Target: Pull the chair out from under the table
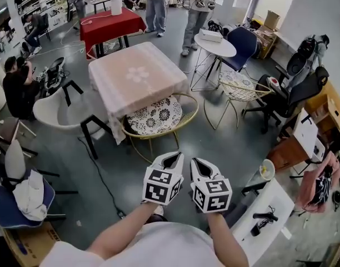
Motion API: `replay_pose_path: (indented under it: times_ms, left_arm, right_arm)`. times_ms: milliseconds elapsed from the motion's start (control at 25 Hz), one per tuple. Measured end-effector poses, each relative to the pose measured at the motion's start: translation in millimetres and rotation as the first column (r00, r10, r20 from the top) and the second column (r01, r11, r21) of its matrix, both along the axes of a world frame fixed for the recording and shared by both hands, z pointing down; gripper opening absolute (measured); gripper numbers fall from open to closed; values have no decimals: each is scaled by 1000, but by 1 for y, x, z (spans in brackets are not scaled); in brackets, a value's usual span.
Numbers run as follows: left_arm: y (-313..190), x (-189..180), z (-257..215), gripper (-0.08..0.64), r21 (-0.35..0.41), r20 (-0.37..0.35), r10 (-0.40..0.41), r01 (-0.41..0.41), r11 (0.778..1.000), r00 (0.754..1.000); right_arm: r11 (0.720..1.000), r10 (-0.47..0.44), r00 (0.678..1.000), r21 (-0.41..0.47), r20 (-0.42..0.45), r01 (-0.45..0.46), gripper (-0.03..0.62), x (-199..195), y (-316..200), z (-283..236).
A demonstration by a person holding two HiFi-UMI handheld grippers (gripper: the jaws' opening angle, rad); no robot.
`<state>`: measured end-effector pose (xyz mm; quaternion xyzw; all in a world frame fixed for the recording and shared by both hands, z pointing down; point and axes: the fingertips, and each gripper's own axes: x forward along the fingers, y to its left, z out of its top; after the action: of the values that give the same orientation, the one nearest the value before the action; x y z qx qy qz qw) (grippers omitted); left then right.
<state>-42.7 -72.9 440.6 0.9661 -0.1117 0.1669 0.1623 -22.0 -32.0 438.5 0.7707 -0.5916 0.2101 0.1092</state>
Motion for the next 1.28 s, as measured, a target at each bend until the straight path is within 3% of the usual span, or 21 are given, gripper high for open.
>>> replay_pose_path:
  times_ms: [840,1280]
  left_arm:
    - [-74,25,16,5,17,28,-36,35,999,999]
    - [-138,74,36,5,-10,48,-133,133,991,990]
  right_arm:
    - [999,-37,999,25,0,37,2,27,-78,19]
    - [992,-126,991,16,41,125,2,85,-144,41]
